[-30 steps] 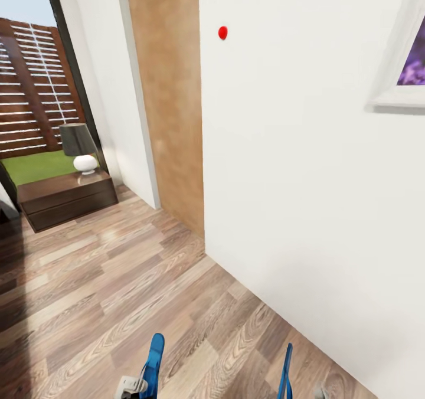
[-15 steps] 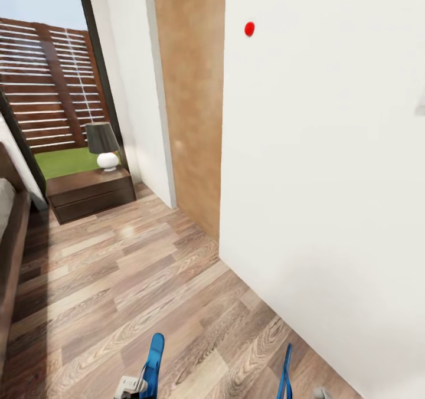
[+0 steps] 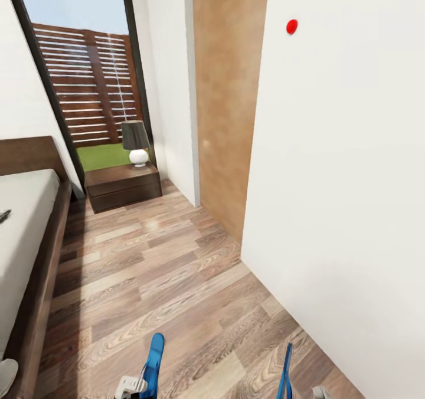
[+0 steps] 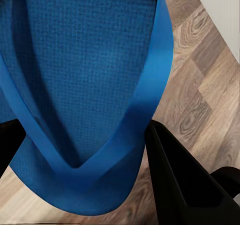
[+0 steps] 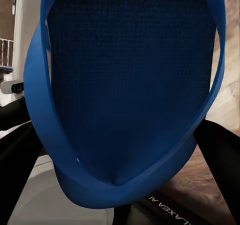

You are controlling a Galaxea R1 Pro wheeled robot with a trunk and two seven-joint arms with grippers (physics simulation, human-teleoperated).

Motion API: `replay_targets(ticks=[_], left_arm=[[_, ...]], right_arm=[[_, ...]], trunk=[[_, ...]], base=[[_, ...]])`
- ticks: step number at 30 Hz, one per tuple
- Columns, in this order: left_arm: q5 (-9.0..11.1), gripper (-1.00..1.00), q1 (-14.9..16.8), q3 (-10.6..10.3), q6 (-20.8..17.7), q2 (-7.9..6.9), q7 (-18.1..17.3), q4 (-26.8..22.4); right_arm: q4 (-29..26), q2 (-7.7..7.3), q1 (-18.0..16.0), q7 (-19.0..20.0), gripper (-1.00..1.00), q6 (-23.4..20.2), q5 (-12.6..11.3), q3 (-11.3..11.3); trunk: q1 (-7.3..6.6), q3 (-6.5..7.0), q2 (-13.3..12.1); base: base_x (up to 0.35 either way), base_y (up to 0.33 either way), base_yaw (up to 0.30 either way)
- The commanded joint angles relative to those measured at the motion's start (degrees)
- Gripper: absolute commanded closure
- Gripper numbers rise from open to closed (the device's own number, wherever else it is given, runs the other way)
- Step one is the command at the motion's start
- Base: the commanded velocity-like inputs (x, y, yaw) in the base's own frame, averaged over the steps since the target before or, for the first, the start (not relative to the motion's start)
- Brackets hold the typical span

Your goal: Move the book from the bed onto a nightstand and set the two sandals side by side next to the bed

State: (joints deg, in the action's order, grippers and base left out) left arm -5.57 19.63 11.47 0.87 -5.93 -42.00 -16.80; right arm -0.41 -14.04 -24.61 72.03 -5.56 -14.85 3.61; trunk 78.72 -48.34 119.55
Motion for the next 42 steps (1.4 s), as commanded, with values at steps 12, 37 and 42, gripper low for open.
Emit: replay_targets(ticks=[12, 37, 42], left_arm=[[-0.67, 1.0, 0.05, 0.48, 0.19, 0.04, -0.36, 0.01], [-0.67, 1.0, 0.05, 0.48, 0.19, 0.04, -0.36, 0.01], [-0.67, 1.0, 0.05, 0.48, 0.19, 0.04, -0.36, 0.01]], right_arm=[[-0.03, -0.02, -0.02, 0.22, 1.0, -0.6, 0.08, 0.35], [-0.03, -0.02, -0.01, 0.22, 1.0, -0.6, 0.08, 0.35], [-0.03, -0.02, -0.02, 0.22, 1.0, -0.6, 0.08, 0.35]], trunk=[[-0.01, -0.05, 0.02], [-0.01, -0.05, 0.02], [-0.01, -0.05, 0.02]], base=[[0.103, -0.004, 0.26], [0.189, -0.045, 0.099], [0.001, 0.0, 0.291]])
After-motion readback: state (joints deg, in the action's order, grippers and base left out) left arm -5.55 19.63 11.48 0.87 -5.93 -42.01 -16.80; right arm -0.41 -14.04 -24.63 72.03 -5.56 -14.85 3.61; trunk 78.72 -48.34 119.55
